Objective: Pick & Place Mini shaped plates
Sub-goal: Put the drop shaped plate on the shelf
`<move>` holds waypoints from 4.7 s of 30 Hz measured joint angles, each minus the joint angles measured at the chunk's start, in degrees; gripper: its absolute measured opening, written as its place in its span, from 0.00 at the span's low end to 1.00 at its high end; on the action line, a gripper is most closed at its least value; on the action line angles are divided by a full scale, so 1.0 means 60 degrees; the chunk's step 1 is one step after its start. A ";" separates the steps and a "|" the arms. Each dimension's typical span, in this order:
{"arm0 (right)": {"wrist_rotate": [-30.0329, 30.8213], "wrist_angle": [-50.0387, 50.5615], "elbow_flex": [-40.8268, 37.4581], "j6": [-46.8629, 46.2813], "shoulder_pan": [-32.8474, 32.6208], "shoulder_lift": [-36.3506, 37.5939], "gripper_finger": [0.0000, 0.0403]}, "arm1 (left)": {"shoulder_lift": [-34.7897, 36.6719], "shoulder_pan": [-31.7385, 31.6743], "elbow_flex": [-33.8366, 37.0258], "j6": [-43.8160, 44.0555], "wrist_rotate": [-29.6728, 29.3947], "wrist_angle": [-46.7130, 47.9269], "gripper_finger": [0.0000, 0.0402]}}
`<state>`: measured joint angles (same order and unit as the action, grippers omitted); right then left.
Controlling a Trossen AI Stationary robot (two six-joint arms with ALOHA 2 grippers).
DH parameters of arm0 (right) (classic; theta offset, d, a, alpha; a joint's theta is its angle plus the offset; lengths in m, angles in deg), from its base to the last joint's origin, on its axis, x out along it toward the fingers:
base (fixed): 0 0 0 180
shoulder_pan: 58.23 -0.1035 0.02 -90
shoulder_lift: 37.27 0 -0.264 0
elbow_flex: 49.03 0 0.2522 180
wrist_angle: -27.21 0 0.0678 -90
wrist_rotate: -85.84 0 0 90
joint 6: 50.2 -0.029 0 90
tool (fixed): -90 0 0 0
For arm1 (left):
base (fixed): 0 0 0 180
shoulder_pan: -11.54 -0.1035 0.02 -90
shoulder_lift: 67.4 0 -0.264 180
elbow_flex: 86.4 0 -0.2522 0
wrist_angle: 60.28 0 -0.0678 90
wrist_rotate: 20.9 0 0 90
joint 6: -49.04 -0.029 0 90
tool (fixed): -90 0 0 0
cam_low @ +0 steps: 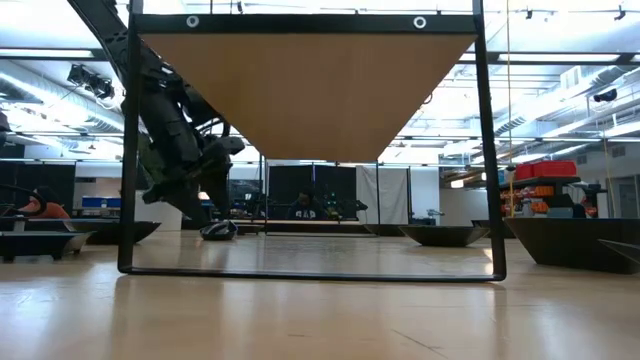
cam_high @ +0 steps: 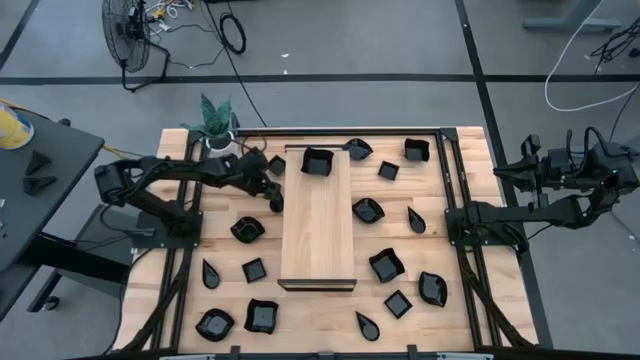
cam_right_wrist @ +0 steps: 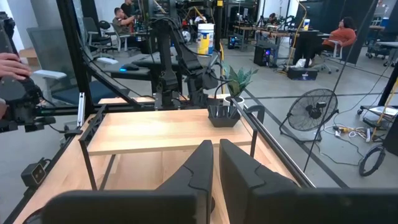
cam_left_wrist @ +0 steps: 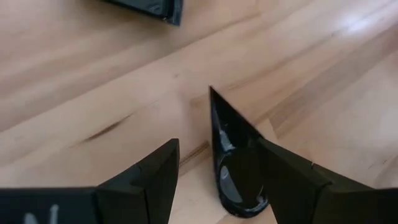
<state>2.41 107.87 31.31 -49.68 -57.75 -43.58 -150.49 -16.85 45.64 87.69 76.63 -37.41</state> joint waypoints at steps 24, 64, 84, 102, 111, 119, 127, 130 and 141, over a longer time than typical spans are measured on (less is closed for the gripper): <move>0.0000 -0.0001 0.0002 0.0002 -0.0001 0.0000 0.08 | -0.0489 0.0227 0.0000 0.0162 -0.0032 -0.0299 0.35; 0.0001 -0.0003 0.0001 -0.0001 0.0000 0.0000 0.08 | -0.0489 0.0258 0.0000 0.0186 0.0040 -0.0261 0.01; 0.0000 0.0000 -0.0001 -0.0001 0.0002 0.0000 0.08 | -0.0257 0.0292 -0.0004 -0.0152 0.0464 0.0132 0.00; 0.0000 -0.0004 0.0000 0.0000 0.0002 0.0000 0.08 | 0.2135 0.0266 -0.0563 -0.0695 -0.0327 0.2509 0.00; 0.0002 -0.0003 0.0000 0.0002 0.0000 0.0004 0.08 | 0.2760 0.0030 -0.2356 -0.2180 -0.0678 0.4395 0.00; 0.0000 -0.0002 -0.0001 0.0002 0.0002 0.0003 0.08 | 0.2739 0.0169 -0.4418 -0.3851 -0.0517 0.5047 0.00; 0.0002 -0.0002 -0.0002 0.0002 0.0002 0.0000 0.08 | 0.2395 0.0537 -0.5649 -0.5429 0.0197 0.5119 0.00; 0.0000 -0.0003 -0.0002 0.0001 0.0002 0.0004 0.08 | 0.2089 0.0612 -0.6004 -0.6276 0.0397 0.5099 0.00; 0.0000 0.0000 -0.0002 0.0000 -0.0002 0.0000 0.08 | 0.0606 0.1144 -0.7218 -1.0216 0.1494 0.5073 0.00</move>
<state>2.41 107.87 31.30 -49.68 -57.76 -43.58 -146.85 -9.99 2.33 26.39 85.59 -6.97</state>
